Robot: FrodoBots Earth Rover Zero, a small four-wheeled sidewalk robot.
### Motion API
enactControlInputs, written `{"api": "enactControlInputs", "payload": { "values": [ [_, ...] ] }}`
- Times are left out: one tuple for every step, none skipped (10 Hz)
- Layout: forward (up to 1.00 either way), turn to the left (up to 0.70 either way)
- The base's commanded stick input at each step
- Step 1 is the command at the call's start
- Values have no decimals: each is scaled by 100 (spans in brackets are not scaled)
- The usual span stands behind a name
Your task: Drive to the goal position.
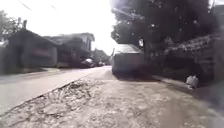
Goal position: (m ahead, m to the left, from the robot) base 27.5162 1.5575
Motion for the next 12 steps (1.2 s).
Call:
{"api": "enactControlInputs", "payload": {
  "values": [
    [100, 11],
    [100, 27],
    [100, 27],
    [100, 27],
    [100, 27],
    [100, 21],
    [100, 0],
    [100, 0],
    [100, 13],
    [100, 27],
    [100, 27],
    [100, 27]
  ]
}}
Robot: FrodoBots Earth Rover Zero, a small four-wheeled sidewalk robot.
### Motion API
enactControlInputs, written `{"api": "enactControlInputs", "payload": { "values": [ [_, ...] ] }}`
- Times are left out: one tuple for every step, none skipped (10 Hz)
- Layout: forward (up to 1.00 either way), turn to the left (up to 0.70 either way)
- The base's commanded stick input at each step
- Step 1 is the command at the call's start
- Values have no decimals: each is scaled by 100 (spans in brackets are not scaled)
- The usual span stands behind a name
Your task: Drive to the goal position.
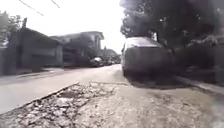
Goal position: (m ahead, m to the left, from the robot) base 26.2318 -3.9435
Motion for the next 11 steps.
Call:
{"api": "enactControlInputs", "payload": {
  "values": [
    [100, 27],
    [100, 23],
    [100, 0],
    [100, 0],
    [100, 0],
    [100, 0],
    [100, 0],
    [100, 0],
    [100, 0],
    [100, 0],
    [100, 0]
  ]
}}
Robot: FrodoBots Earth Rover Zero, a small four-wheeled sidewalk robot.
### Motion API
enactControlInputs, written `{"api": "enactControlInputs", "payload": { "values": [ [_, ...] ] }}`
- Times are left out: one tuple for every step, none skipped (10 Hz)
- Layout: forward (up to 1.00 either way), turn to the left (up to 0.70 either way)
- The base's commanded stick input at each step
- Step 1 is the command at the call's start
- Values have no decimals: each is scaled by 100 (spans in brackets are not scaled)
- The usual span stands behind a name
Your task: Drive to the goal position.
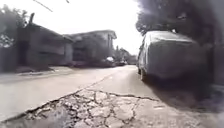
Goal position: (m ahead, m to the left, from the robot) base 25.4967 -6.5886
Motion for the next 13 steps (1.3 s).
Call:
{"api": "enactControlInputs", "payload": {
  "values": [
    [100, 0],
    [100, 0],
    [100, 0],
    [100, 0],
    [100, 0],
    [100, 0],
    [100, 0],
    [100, 0],
    [100, 0],
    [100, 0],
    [100, 0],
    [100, 0],
    [100, 0]
  ]
}}
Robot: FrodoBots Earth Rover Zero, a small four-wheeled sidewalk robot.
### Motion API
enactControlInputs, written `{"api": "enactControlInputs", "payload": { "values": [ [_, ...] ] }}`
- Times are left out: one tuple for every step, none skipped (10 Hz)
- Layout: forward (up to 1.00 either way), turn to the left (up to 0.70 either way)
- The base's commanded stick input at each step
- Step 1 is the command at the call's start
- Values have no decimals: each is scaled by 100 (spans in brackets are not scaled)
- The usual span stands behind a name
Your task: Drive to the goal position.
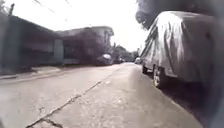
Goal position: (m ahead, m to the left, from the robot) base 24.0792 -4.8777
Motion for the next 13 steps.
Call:
{"api": "enactControlInputs", "payload": {
  "values": [
    [100, 0],
    [100, 0],
    [100, 0],
    [100, 0],
    [100, 0],
    [100, -19],
    [100, -6],
    [100, 0],
    [100, -25],
    [100, -8],
    [100, -16],
    [100, -11],
    [100, 0]
  ]
}}
